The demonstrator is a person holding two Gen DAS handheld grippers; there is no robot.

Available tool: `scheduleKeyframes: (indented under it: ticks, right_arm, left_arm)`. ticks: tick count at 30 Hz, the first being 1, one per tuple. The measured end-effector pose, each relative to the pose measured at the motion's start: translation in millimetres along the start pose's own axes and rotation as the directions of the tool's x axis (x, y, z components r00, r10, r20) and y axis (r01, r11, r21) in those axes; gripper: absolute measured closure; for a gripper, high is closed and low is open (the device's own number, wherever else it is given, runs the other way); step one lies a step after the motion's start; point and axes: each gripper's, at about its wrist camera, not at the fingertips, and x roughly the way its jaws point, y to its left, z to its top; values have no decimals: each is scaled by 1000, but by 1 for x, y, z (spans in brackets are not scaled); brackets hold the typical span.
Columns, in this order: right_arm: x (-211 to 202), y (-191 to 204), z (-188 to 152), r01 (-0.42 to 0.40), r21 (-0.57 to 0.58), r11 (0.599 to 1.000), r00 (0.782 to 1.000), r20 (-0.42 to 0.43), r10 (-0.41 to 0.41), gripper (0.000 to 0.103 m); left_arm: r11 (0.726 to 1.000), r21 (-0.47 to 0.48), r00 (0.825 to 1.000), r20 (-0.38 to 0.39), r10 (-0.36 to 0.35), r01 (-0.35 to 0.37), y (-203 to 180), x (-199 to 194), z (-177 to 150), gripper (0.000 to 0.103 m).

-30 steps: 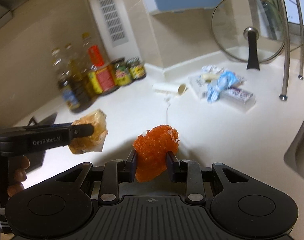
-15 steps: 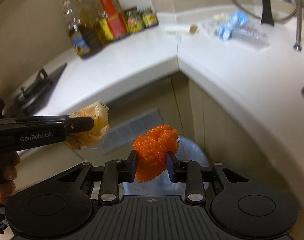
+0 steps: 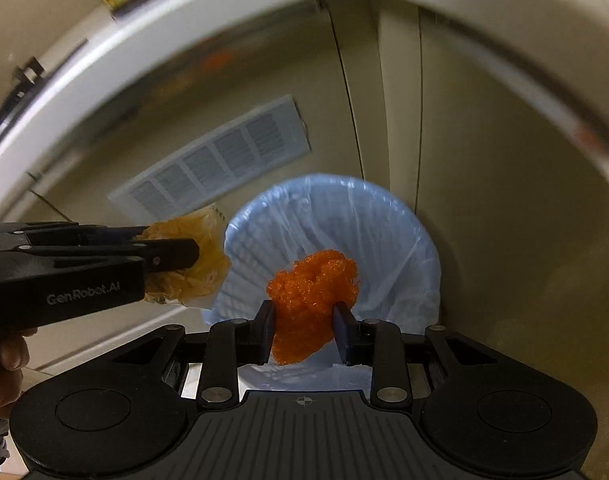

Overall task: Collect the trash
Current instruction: 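Carry the wrapper and scrubber over the bin and open both grippers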

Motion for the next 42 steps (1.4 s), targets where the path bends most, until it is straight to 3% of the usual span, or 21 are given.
scheduleKeyframes:
  ticks: [15,22,34,36,38,42]
  right_arm:
    - [70,-32,-7,39,48,998,997,-72,-35,71]
    - [75,-37,-3,53,69,996,996,-73,-48,71]
    - [74,-32,-2,42,75,996,996,-84,-35,71]
    - [76,-32,-1,31,82,996,995,-97,-23,68]
    - [77,-32,0,30,97,995,995,-100,-20,51]
    - [73,-30,-1,38,84,996,995,-91,-30,48]
  left_arm:
    - [998,52,994,-102,-37,42,5,85,-3,69]
    - [997,48,993,-112,-47,52,8,94,0,55]
    - [997,53,991,-122,-48,54,8,82,-1,54]
    - [998,52,992,-122,-40,47,9,79,0,53]
    - [998,52,992,-120,-36,42,10,77,0,53]
    - [998,45,993,-116,-33,39,12,72,0,52]
